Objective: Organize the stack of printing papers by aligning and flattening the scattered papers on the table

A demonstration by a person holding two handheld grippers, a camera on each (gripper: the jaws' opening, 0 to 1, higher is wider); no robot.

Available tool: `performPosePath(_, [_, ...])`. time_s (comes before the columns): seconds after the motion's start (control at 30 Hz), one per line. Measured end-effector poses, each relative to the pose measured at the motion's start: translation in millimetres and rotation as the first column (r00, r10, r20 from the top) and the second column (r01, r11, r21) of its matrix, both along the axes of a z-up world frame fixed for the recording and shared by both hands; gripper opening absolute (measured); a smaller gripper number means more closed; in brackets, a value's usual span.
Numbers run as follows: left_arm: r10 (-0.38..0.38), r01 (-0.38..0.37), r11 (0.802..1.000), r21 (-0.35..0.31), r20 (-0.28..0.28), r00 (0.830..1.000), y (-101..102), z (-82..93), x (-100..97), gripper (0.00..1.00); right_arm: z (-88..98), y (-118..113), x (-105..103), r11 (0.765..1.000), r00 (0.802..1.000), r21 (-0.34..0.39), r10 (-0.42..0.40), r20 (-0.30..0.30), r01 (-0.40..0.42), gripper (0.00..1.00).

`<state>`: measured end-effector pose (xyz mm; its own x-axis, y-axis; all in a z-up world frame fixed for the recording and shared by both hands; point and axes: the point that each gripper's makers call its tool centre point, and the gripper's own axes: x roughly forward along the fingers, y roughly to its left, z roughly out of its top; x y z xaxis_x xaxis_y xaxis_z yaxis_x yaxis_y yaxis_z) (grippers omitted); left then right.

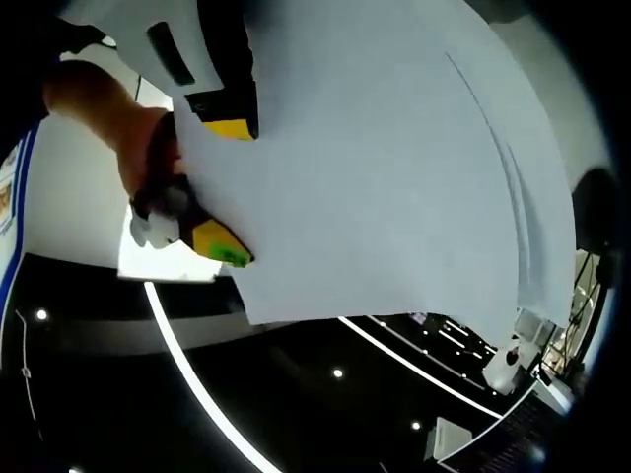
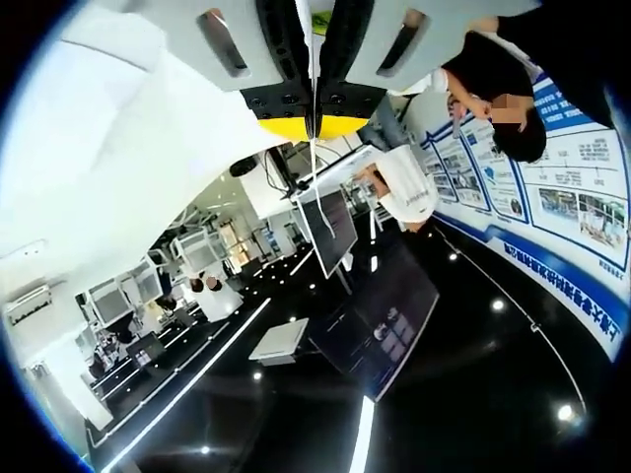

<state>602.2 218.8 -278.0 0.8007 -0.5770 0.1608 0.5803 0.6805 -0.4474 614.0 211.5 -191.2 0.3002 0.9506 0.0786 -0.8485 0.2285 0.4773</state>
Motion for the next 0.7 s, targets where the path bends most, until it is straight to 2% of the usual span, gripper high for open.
performPosePath(0.47, [0.000, 0.000, 1.000, 0.000, 0.000, 1.000, -0.1, 0.2, -0.1, 0.31, -2.8, 3.4, 0.7, 1.000, 1.000, -0.001, 0.005, -0.012, -0.005, 0.00])
performPosePath(0.7, [0.003, -0.003, 1.000, 0.004, 0.008, 1.000, 1.0, 0.7, 0.1, 0.26, -5.4, 4.3, 0.1, 1.000, 1.000, -0.002, 0.008, -0.015, -0.008, 0.00])
